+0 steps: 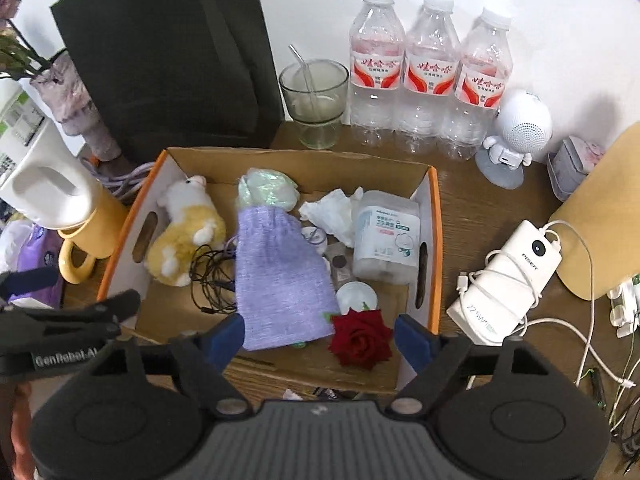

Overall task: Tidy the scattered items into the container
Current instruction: 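Carry purple bag and red rose over the box and open both tools, then grasp a small clear packet with the left tool while the right tool grasps another clear packet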

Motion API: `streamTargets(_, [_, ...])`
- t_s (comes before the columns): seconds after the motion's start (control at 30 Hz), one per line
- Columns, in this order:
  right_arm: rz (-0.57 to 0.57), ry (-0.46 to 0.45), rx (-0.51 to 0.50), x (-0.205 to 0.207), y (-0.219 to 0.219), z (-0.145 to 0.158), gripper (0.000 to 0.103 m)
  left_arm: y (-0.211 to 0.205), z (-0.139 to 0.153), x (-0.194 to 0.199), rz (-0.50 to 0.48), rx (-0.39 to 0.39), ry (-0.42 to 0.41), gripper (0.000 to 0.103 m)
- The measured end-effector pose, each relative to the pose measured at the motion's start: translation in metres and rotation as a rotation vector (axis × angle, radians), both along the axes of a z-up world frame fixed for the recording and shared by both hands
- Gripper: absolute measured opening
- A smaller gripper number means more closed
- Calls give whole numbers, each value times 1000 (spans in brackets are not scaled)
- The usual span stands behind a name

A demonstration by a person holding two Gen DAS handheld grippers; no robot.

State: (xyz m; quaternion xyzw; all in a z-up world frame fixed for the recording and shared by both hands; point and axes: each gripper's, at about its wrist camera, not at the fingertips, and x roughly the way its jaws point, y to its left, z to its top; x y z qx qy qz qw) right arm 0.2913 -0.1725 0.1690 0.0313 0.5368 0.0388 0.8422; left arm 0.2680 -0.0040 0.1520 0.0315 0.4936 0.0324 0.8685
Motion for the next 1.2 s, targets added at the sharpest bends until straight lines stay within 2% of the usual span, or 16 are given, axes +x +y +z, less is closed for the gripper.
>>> streamTargets(0.17, [6,-127,20,-35,4,3,82,-9,8,-46,1,41,-167,103])
streamTargets(0.3, [4,-211,13,-69,5,1,82,-10,9,-82,-5,24,-263,103])
streamTargets(0.37, [20,-265,28,-90,6,-3,84,-6,5,-104,-7,-10,-324,103])
streamTargets(0.47, [25,-392,57,-132,4,-21,87,3,-17,-139,-11,-72,-395,103])
streamTargets(0.53, [10,-457,42,-162,4,-41,87,8,-40,-158,-57,-90,-373,103])
streamTargets(0.6, [2,-497,7,-187,4,-58,87,11,-62,-175,-102,-68,-328,103])
streamTargets(0.63, [-3,-520,-1,-200,2,-66,87,14,-72,-188,-104,-54,-335,103])
streamTargets(0.77, [-17,-621,28,-246,-10,-92,87,25,-95,-228,-88,-85,-437,103])
streamTargets(0.87, [-11,-642,38,-258,-15,-107,87,22,-103,-226,-116,-126,-440,103])
streamTargets(1.0, [-19,-598,8,-241,-20,-120,87,7,-107,-204,-165,-127,-419,103])
streamTargets(1.1, [-24,-582,47,-222,-32,-126,87,-8,-113,-187,-242,-139,-400,103])
streamTargets(1.17, [-18,-568,77,-204,-39,-130,86,-21,-119,-177,-281,-128,-400,101])
streamTargets(1.2, [-17,-558,87,-196,-42,-133,86,-29,-122,-170,-310,-124,-396,94])
